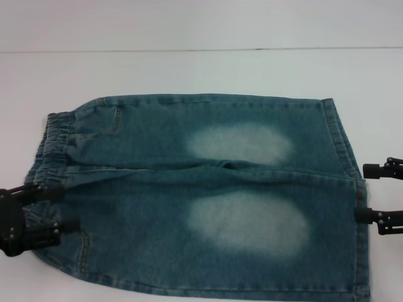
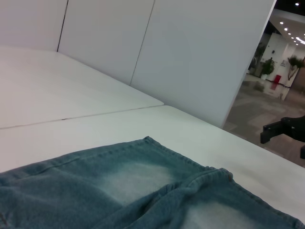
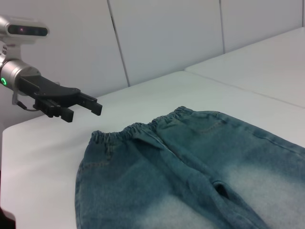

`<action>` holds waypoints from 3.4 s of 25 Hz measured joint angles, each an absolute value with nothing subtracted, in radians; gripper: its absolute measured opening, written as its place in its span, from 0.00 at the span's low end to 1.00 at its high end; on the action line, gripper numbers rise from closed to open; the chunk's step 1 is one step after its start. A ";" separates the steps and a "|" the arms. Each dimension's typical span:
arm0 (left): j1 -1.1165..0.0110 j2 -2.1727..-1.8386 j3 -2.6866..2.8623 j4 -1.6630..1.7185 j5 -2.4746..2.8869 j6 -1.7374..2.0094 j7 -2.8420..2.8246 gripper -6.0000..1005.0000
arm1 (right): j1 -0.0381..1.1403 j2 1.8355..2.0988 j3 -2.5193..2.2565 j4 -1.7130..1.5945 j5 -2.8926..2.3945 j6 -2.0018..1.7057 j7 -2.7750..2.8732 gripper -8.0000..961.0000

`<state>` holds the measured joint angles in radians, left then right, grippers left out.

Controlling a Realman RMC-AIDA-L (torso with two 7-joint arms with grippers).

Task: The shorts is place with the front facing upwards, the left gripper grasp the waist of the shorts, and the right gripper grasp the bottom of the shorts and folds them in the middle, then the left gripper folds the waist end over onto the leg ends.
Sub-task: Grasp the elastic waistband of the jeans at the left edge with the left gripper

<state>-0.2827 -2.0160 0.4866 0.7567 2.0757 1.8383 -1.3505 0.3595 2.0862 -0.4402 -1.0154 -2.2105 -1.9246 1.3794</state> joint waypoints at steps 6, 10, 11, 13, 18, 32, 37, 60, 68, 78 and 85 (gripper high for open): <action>-0.283 -2.018 0.480 0.758 2.074 1.838 -1.354 0.81 | 0.367 2.086 -0.440 -1.015 -2.210 -1.914 1.376 0.99; -0.284 -2.021 0.480 0.758 2.075 1.831 -1.354 0.81 | 0.370 2.086 -0.441 -1.015 -2.210 -1.905 1.376 0.99; -0.284 -2.022 0.480 0.757 2.075 1.829 -1.354 0.81 | 0.371 2.086 -0.443 -1.015 -2.210 -1.905 1.377 0.99; -0.284 -2.023 0.480 0.756 2.075 1.824 -1.355 0.81 | 0.372 2.086 -0.444 -1.016 -2.210 -1.905 1.379 0.99; -0.284 -2.025 0.489 0.771 2.088 1.812 -1.370 0.81 | 0.373 2.085 -0.443 -1.016 -2.210 -1.905 1.382 0.99; -0.272 -1.994 0.483 1.016 2.302 1.761 -1.619 0.81 | 0.370 2.077 -0.444 -1.026 -2.220 -1.912 1.406 0.99; -0.287 -2.031 0.496 1.038 2.385 1.694 -1.632 0.81 | 0.367 2.078 -0.443 -1.026 -2.220 -1.913 1.404 0.99; -0.311 -2.049 0.511 1.051 2.480 1.626 -1.642 0.74 | 0.363 2.085 -0.441 -1.026 -2.212 -1.917 1.404 0.99; -0.331 -2.056 0.516 1.043 2.489 1.640 -1.636 0.72 | 0.368 2.086 -0.440 -1.020 -2.210 -1.916 1.399 0.99; -0.350 -2.051 0.529 1.031 2.491 1.662 -1.642 0.68 | 0.359 2.086 -0.422 -1.020 -2.210 -1.909 1.399 0.99; -0.371 -2.055 0.540 1.002 2.546 1.645 -1.644 0.46 | 0.355 2.086 -0.394 -1.027 -2.210 -1.917 1.409 0.98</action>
<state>-0.3712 -2.0545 0.5401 1.0024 2.5457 1.6450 -1.6440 0.3548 2.0862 -0.3936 -1.0267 -2.2104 -1.9168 1.4091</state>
